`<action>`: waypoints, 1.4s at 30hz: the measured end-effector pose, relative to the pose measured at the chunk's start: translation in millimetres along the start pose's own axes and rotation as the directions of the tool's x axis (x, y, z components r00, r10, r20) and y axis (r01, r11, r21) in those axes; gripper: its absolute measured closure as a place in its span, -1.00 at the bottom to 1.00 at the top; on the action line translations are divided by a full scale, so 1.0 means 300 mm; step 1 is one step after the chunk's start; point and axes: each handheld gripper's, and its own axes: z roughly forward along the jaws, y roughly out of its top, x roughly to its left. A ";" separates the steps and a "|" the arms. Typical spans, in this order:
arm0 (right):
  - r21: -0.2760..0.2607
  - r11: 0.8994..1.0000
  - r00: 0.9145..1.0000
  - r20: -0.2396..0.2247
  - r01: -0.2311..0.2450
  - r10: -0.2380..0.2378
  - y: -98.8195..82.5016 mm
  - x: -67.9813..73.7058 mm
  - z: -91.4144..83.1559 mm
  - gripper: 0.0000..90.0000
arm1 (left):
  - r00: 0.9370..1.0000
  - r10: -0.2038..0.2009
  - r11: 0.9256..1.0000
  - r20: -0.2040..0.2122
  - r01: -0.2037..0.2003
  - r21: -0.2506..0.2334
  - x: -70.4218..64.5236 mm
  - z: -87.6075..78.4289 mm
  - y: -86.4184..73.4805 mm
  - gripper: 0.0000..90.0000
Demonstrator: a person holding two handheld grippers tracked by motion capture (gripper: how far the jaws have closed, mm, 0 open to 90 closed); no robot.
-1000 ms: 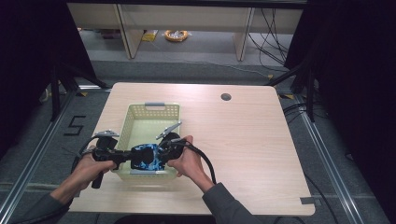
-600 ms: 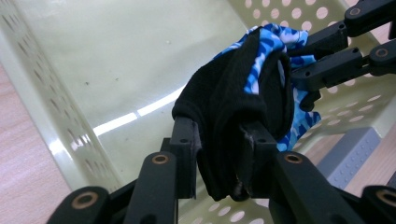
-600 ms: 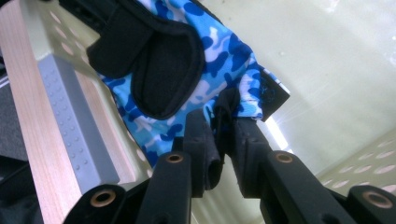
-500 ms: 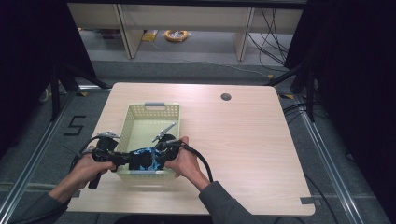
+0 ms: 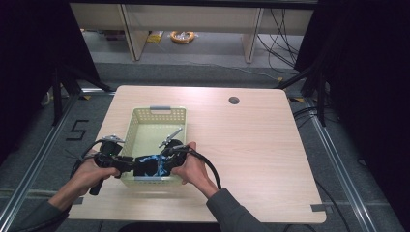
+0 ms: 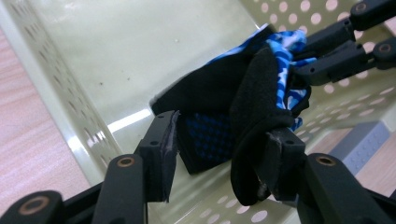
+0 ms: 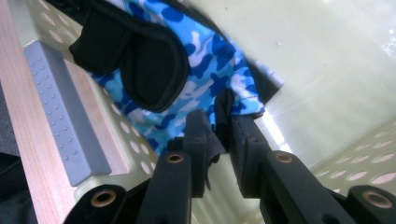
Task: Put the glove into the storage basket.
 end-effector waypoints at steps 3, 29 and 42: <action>-0.003 1.000 1.000 0.006 0.004 -0.004 0.000 -0.003 0.000 0.73 | 1.000 -0.006 1.000 -0.006 0.006 -0.004 -0.001 -0.003 0.005 0.12; -0.088 0.996 1.000 -0.005 0.017 -0.018 0.007 -0.004 -0.069 0.64 | 0.999 -0.017 0.998 0.048 0.020 -0.065 -0.061 -0.020 0.015 -0.01; -0.196 0.980 1.000 0.003 -0.013 0.014 -0.063 -0.039 -0.193 0.38 | 0.992 -0.010 0.982 0.123 0.033 -0.188 -0.167 -0.054 0.020 -0.19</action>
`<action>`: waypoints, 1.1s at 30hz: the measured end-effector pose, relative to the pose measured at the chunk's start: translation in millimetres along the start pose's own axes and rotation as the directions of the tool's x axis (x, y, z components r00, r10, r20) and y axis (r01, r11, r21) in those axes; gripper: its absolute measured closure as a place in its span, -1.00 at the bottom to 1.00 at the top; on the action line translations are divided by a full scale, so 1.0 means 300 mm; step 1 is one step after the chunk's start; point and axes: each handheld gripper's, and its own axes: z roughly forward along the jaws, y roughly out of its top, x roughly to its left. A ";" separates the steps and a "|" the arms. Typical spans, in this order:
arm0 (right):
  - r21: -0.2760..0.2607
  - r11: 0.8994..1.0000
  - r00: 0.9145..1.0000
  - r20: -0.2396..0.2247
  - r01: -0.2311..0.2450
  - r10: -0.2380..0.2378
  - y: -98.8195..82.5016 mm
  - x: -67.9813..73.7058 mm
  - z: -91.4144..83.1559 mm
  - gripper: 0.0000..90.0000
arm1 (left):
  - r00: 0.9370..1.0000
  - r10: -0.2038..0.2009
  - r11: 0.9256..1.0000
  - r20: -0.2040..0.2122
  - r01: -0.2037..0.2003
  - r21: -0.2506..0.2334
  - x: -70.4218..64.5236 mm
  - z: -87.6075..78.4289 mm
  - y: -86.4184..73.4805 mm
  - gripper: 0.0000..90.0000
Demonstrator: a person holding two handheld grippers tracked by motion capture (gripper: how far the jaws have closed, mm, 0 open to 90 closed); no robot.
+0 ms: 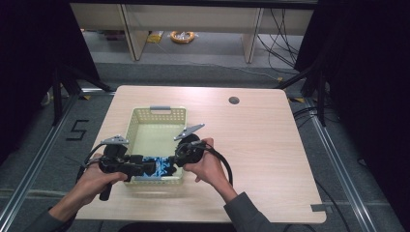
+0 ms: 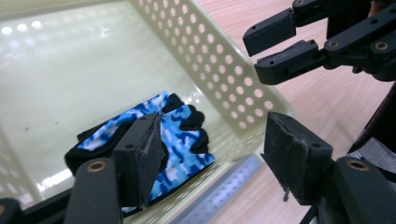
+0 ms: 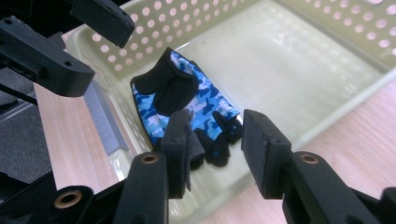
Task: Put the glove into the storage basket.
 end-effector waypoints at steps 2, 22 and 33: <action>-0.032 0.999 1.000 0.005 -0.007 0.007 -0.014 -0.009 -0.018 0.33 | 1.000 0.007 1.000 0.005 -0.007 0.003 -0.011 0.000 -0.003 -0.21; -0.143 0.989 0.999 0.021 -0.042 0.046 -0.192 -0.049 -0.209 0.14 | 0.984 0.105 0.994 0.142 -0.100 -0.040 -0.176 0.061 -0.048 -0.34; -0.162 0.983 0.995 0.038 -0.081 0.088 -0.283 -0.066 -0.256 0.07 | 0.975 0.139 0.990 0.175 -0.138 -0.018 -0.246 0.118 -0.115 -0.36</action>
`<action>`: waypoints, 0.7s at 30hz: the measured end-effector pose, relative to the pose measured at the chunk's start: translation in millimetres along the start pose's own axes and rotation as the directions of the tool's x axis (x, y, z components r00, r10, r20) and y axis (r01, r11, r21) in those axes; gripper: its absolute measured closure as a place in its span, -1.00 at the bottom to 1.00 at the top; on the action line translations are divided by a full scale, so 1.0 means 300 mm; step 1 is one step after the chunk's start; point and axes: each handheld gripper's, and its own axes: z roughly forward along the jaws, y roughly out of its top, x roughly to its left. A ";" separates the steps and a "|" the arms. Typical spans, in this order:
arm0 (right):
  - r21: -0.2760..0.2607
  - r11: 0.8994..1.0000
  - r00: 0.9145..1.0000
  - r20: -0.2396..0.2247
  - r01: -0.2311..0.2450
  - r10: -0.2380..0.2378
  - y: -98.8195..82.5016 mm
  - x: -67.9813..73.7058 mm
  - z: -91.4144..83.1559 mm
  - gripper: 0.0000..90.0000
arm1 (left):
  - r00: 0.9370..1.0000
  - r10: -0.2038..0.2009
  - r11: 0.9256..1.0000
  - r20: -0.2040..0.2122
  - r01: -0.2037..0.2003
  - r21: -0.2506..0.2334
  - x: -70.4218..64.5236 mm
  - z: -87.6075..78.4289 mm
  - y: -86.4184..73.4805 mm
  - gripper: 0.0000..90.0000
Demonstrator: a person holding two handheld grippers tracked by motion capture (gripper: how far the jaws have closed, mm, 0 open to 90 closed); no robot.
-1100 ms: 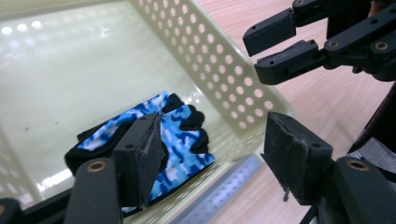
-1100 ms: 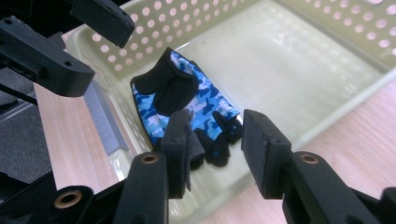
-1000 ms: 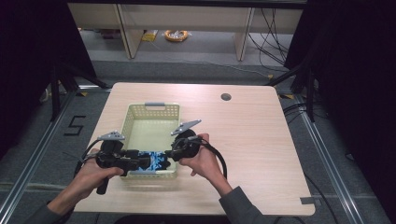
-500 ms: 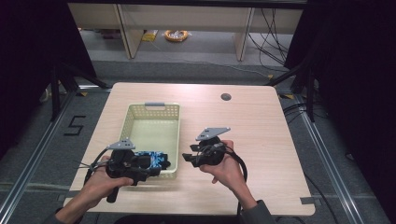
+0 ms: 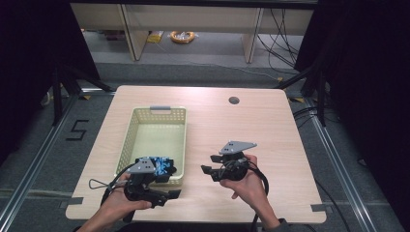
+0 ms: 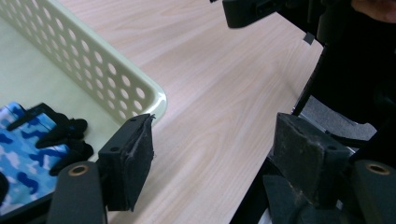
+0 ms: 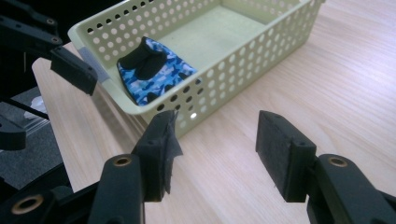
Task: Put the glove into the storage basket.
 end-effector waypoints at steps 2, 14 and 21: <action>-0.010 1.000 1.000 0.006 -0.001 0.001 -0.009 -0.004 0.000 0.06 | 1.000 -0.004 1.000 -0.005 0.004 -0.011 -0.004 0.002 -0.007 -0.35; -0.003 0.999 0.999 0.017 -0.039 0.039 -0.093 -0.035 -0.022 0.02 | 0.999 0.040 0.999 0.035 -0.040 0.006 -0.055 0.043 -0.071 -0.35; 0.015 0.997 0.997 0.033 -0.077 0.077 -0.134 -0.045 -0.029 -0.01 | 1.000 0.012 1.000 0.027 -0.013 0.028 -0.044 0.057 -0.108 -0.36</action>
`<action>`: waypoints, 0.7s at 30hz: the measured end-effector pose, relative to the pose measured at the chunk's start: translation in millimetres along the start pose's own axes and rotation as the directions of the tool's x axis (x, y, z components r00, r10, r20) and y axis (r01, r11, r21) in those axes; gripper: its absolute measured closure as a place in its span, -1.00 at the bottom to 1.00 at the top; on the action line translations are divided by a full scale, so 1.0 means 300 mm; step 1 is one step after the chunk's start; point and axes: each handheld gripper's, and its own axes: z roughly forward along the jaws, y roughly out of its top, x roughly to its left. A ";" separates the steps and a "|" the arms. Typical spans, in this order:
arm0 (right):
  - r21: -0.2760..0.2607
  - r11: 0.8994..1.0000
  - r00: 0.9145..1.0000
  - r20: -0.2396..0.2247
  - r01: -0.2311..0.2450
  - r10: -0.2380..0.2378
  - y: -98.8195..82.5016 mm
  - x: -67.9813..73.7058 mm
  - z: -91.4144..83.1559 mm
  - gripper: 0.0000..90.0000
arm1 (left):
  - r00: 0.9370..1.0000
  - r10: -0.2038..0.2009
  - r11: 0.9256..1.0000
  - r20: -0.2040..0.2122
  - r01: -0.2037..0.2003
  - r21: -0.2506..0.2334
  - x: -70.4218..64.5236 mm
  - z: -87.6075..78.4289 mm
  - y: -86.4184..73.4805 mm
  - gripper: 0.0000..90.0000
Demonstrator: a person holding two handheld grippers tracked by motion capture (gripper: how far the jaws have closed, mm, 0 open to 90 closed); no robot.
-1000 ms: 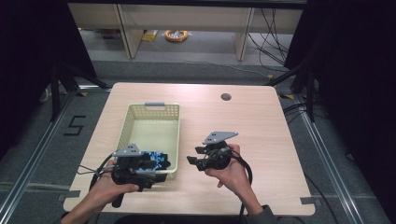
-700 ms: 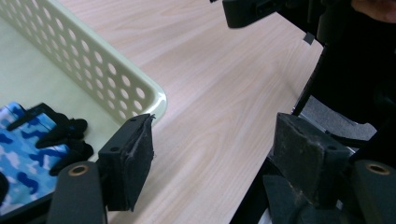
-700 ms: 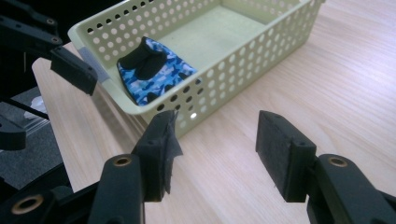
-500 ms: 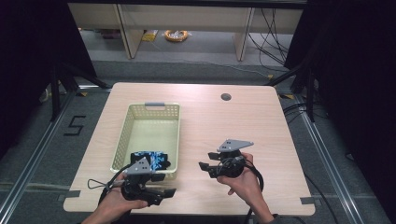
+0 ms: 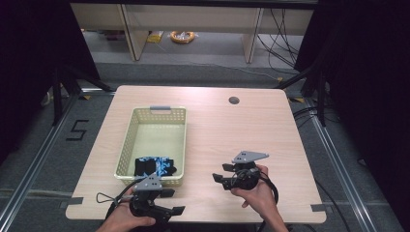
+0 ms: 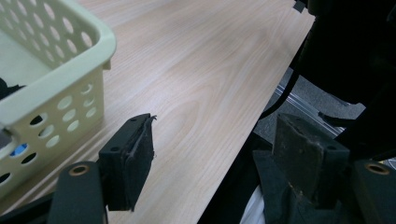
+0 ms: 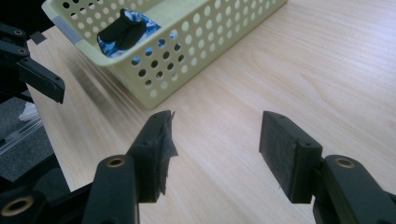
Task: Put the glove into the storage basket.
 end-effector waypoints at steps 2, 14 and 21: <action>0.004 1.000 1.000 -0.004 0.006 -0.006 -0.009 -0.008 0.001 -0.01 | 1.000 0.011 1.000 0.005 -0.011 -0.005 0.006 0.003 -0.010 -0.36; 0.032 0.999 1.000 0.012 -0.011 0.010 -0.060 -0.023 0.000 -0.03 | 0.998 0.045 0.999 -0.040 -0.044 0.026 0.016 0.028 -0.069 -0.38; 0.058 0.998 1.000 0.020 -0.008 0.007 -0.094 -0.026 0.010 -0.06 | 0.997 0.056 0.998 -0.059 -0.053 0.041 0.014 0.034 -0.096 -0.41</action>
